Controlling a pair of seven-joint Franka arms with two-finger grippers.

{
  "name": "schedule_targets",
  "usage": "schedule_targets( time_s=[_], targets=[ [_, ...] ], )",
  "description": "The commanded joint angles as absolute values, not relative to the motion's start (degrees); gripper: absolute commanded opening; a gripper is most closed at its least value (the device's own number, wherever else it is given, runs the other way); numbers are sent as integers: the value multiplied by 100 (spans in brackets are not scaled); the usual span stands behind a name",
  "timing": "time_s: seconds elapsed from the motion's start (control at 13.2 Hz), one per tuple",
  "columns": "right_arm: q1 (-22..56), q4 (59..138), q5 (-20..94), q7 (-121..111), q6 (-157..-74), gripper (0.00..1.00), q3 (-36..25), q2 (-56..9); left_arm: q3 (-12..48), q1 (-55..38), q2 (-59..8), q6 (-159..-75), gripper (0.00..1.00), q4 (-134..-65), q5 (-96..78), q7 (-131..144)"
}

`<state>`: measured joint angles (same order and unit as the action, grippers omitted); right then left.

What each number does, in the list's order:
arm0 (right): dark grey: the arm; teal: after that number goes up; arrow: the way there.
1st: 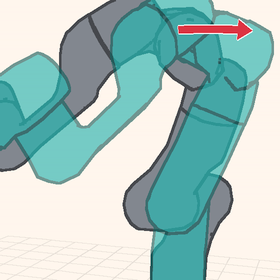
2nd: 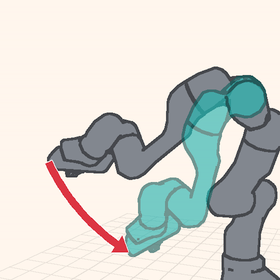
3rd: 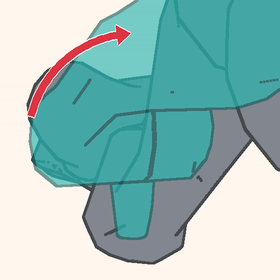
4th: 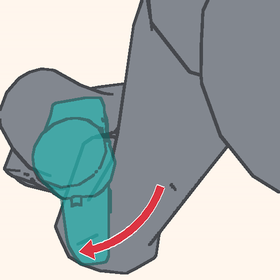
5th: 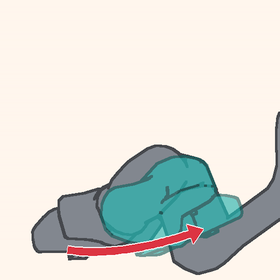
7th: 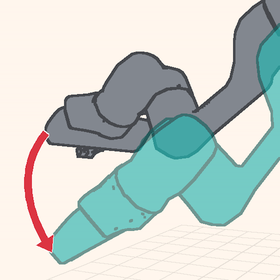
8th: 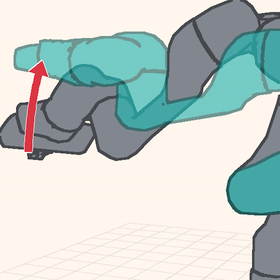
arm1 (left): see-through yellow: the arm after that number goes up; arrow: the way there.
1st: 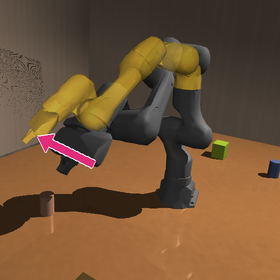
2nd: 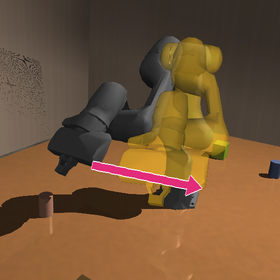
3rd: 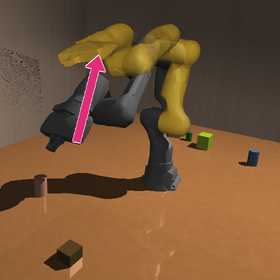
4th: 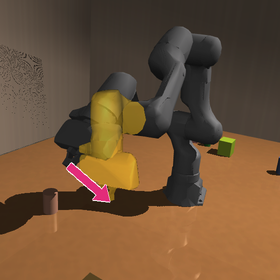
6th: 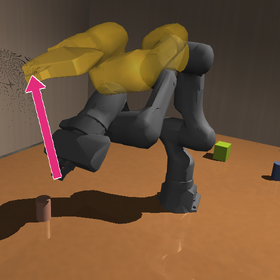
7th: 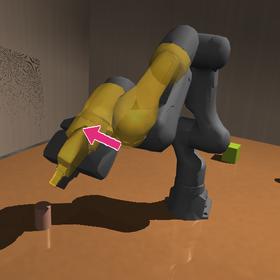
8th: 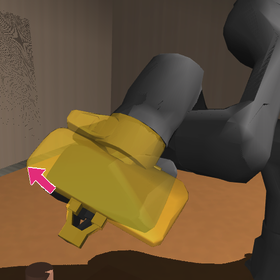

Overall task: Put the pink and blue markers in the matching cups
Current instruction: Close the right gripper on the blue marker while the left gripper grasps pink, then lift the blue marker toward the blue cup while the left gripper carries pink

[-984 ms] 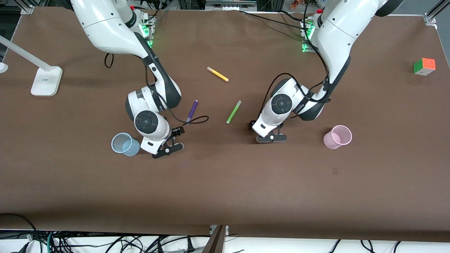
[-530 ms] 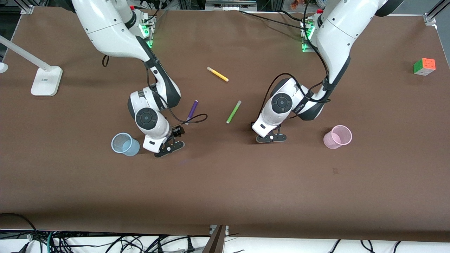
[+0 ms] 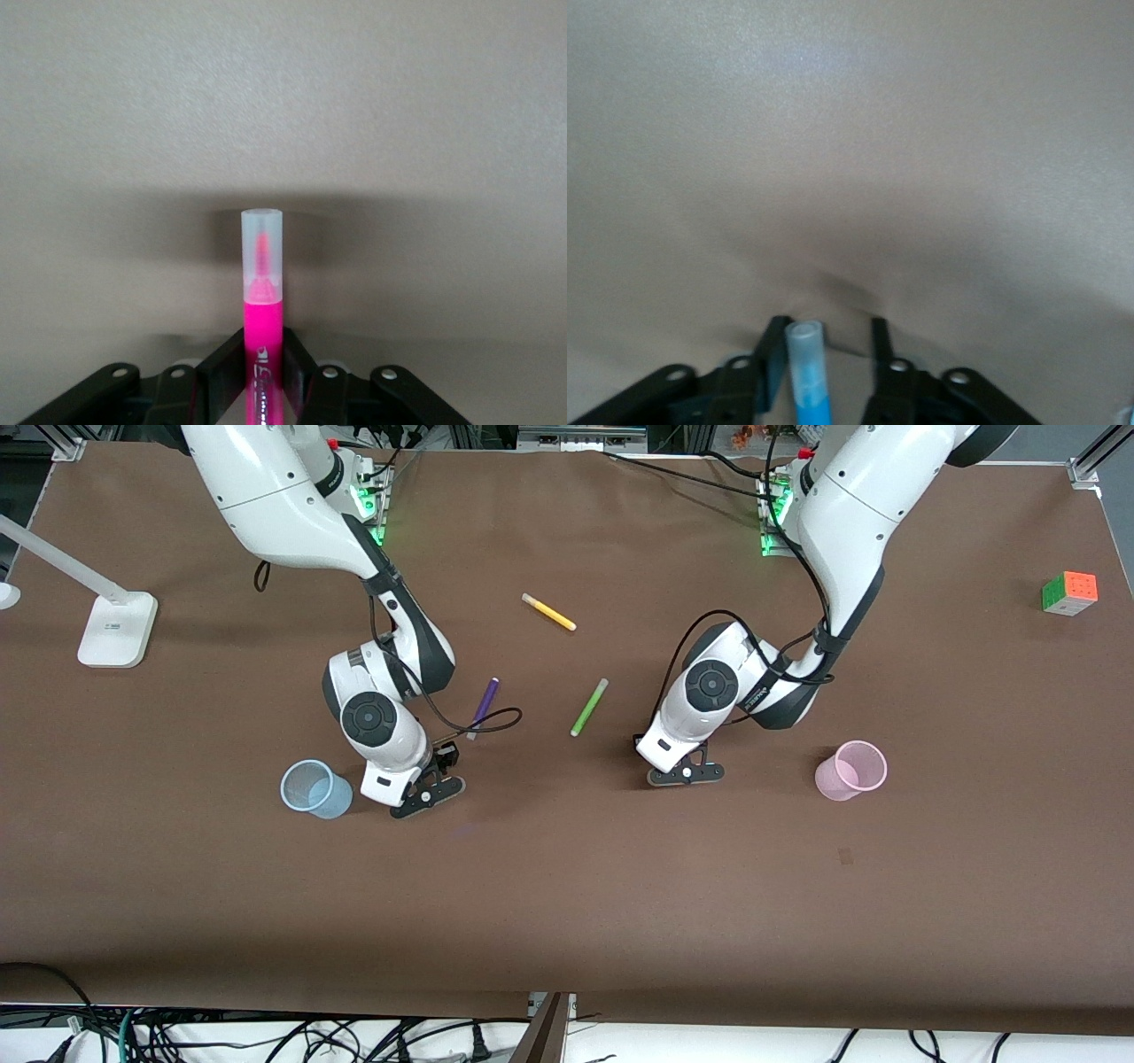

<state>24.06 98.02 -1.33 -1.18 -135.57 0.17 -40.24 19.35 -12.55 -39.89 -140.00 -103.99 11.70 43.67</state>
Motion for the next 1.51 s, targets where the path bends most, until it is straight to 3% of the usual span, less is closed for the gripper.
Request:
schedule_targets(
  time_s=[0.0, 0.15, 0.68, 0.98, 1.21, 1.44],
  targets=[
    [2417, 9958, -114, -229, -13623, 14, 44, -3955, 1934, -1222, -3841, -13992, 0, -10389, 1398, 4535],
    [2426, 9941, -114, -211, -13597, 0, 53, -3955, 1933, -1056, -3622, -13652, 0, -10336, 1398, 4439],
    [2408, 9528, -141, -578, -13369, 0, 18, -3209, 2004, -90, -3068, -11850, 0, -9625, 161, 3886],
    [2154, 9475, -88, -2132, -13140, 0, -9, -2822, 2004, 623, -2848, -10620, 0, -9360, -800, 3577],
    [1935, 9466, 700, -3668, -13131, 0, -26, -2751, 2030, 1177, -2673, -9855, 0, -9378, -957, 3542],
    [1671, 9396, 1465, -5058, -13122, 0, -26, -2751, 2013, 1440, -2715, -9738, 0, -9378, -949, 3411]
  ],
)
